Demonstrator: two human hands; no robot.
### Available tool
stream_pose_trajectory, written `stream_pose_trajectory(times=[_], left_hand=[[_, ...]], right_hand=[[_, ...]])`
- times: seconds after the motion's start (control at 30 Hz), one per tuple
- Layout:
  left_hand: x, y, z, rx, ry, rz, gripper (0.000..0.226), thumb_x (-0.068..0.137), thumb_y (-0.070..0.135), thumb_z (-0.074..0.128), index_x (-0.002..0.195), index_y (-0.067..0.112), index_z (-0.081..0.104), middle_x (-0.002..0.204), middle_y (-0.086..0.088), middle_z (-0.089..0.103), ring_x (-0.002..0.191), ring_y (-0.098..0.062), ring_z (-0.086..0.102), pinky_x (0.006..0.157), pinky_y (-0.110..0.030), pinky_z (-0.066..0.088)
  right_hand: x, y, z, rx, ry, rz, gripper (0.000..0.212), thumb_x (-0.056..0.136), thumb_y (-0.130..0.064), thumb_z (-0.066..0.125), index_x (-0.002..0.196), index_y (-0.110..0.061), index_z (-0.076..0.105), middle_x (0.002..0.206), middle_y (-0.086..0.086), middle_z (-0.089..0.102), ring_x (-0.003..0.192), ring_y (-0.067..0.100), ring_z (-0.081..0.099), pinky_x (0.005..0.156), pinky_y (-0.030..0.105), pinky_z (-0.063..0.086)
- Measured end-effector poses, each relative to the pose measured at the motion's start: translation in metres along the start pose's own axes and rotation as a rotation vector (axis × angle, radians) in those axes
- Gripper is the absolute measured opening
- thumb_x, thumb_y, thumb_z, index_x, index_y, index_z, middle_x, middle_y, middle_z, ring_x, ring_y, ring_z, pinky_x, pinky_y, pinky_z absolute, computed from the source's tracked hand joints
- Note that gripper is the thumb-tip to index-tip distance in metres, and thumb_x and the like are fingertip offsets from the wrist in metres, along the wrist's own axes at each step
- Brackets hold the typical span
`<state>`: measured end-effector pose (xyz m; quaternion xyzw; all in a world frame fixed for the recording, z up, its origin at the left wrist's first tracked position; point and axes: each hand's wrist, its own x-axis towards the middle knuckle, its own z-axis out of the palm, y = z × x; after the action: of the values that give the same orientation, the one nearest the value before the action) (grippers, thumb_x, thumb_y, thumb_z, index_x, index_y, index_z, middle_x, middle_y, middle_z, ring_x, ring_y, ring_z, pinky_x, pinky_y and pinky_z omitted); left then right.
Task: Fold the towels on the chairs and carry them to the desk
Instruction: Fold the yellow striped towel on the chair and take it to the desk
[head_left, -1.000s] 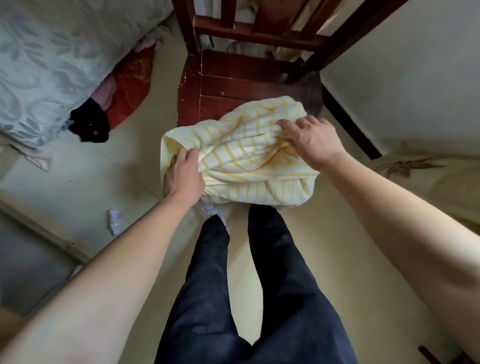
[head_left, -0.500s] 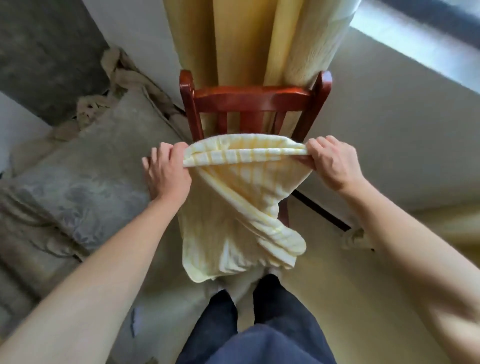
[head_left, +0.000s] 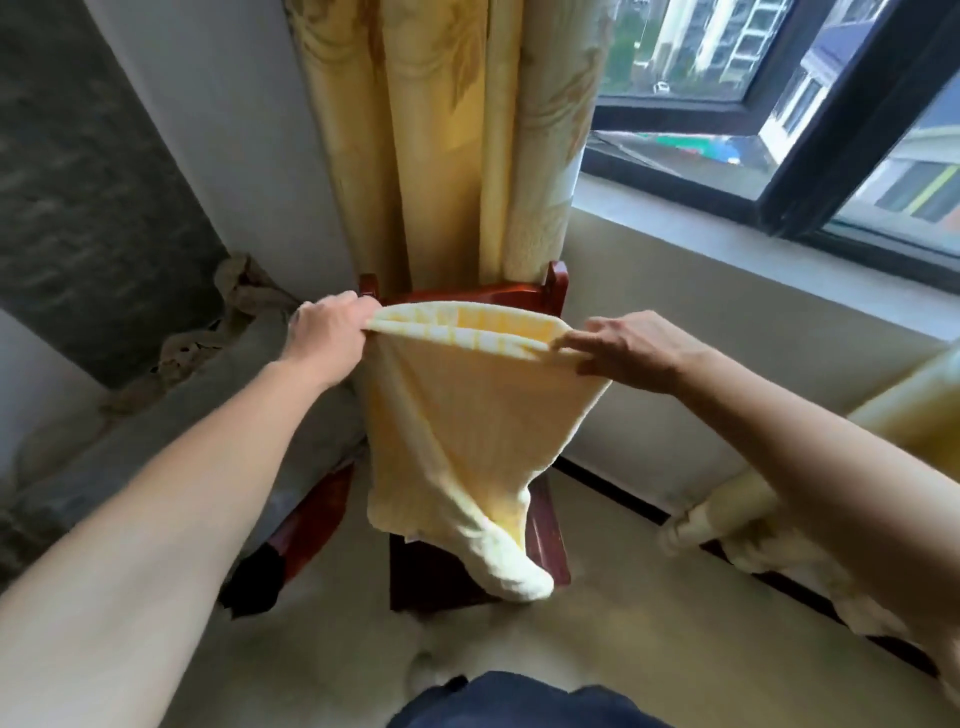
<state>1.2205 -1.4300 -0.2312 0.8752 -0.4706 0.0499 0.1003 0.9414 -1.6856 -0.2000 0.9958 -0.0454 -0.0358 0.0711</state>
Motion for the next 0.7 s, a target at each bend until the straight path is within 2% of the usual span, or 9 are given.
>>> stream_pose_trajectory(times=[0.1, 0.23, 0.3, 0.4, 0.47, 0.57, 0.63, 0.7], left_hand=[[0.004, 0.017, -0.025, 0.052, 0.087, 0.015, 0.034, 0.087, 0.001, 0.048, 0.114, 0.015, 0.063, 0.099, -0.014, 0.059, 0.097, -0.038, 0.057, 0.079, -0.045, 0.041], [-0.002, 0.033, -0.057, 0.11, 0.186, 0.002, 0.033, 0.089, 0.001, 0.046, 0.114, 0.014, 0.063, 0.098, -0.016, 0.058, 0.094, -0.039, 0.057, 0.077, -0.045, 0.041], [-0.007, 0.039, -0.075, 0.141, 0.216, 0.012, 0.033, 0.09, 0.001, 0.046, 0.115, 0.014, 0.063, 0.098, -0.016, 0.058, 0.092, -0.04, 0.057, 0.075, -0.045, 0.041], [-0.014, 0.039, -0.097, 0.118, 0.265, -0.095, 0.037, 0.09, -0.001, 0.045, 0.116, 0.018, 0.064, 0.108, -0.014, 0.057, 0.093, -0.041, 0.056, 0.076, -0.044, 0.042], [-0.023, 0.043, -0.108, 0.114, 0.274, -0.165, 0.039, 0.09, 0.0, 0.044, 0.116, 0.022, 0.064, 0.115, -0.011, 0.057, 0.095, -0.041, 0.056, 0.079, -0.043, 0.044], [-0.032, 0.04, -0.116, 0.164, 0.207, -0.192, 0.038, 0.09, 0.004, 0.045, 0.114, 0.027, 0.065, 0.113, -0.008, 0.06, 0.096, -0.039, 0.059, 0.081, -0.041, 0.042], [-0.04, 0.041, -0.112, 0.161, 0.15, -0.21, 0.04, 0.089, 0.005, 0.046, 0.113, 0.031, 0.065, 0.11, -0.006, 0.062, 0.096, -0.038, 0.059, 0.081, -0.04, 0.042], [-0.046, 0.045, -0.107, 0.142, 0.075, -0.194, 0.044, 0.088, 0.007, 0.047, 0.115, 0.037, 0.064, 0.112, -0.004, 0.065, 0.1, -0.037, 0.06, 0.081, -0.039, 0.045]], right_hand=[[0.001, 0.0, -0.02, 0.038, -0.15, 0.088, 0.042, 0.091, -0.044, 0.066, 0.129, -0.032, 0.055, 0.11, 0.001, 0.066, 0.096, 0.028, 0.065, 0.072, 0.033, 0.048], [-0.015, 0.007, -0.05, 0.143, -0.242, 0.18, 0.035, 0.088, -0.05, 0.068, 0.107, -0.021, 0.063, 0.09, 0.001, 0.062, 0.085, 0.025, 0.06, 0.066, 0.029, 0.041], [-0.026, 0.013, -0.066, 0.114, -0.162, 0.19, 0.035, 0.089, -0.052, 0.065, 0.1, -0.019, 0.064, 0.086, 0.0, 0.059, 0.079, 0.024, 0.055, 0.063, 0.029, 0.038], [-0.033, 0.025, -0.085, 0.109, 0.177, 0.174, 0.04, 0.092, -0.06, 0.053, 0.086, -0.022, 0.064, 0.083, 0.0, 0.06, 0.076, 0.03, 0.055, 0.063, 0.034, 0.045], [-0.039, 0.029, -0.095, 0.153, 0.35, 0.116, 0.047, 0.093, -0.061, 0.045, 0.083, -0.02, 0.066, 0.084, 0.002, 0.06, 0.074, 0.032, 0.058, 0.06, 0.034, 0.045], [-0.043, 0.023, -0.104, 0.182, 0.353, 0.004, 0.038, 0.093, -0.057, 0.054, 0.091, -0.024, 0.073, 0.084, 0.002, 0.059, 0.073, 0.031, 0.059, 0.058, 0.032, 0.042], [-0.05, 0.023, -0.103, 0.189, 0.293, -0.026, 0.034, 0.089, -0.056, 0.063, 0.086, -0.024, 0.073, 0.079, 0.002, 0.058, 0.072, 0.029, 0.056, 0.058, 0.03, 0.036], [-0.056, 0.028, -0.103, 0.167, 0.198, 0.011, 0.04, 0.081, -0.061, 0.068, 0.077, -0.022, 0.069, 0.072, 0.003, 0.059, 0.069, 0.027, 0.054, 0.057, 0.029, 0.033]])
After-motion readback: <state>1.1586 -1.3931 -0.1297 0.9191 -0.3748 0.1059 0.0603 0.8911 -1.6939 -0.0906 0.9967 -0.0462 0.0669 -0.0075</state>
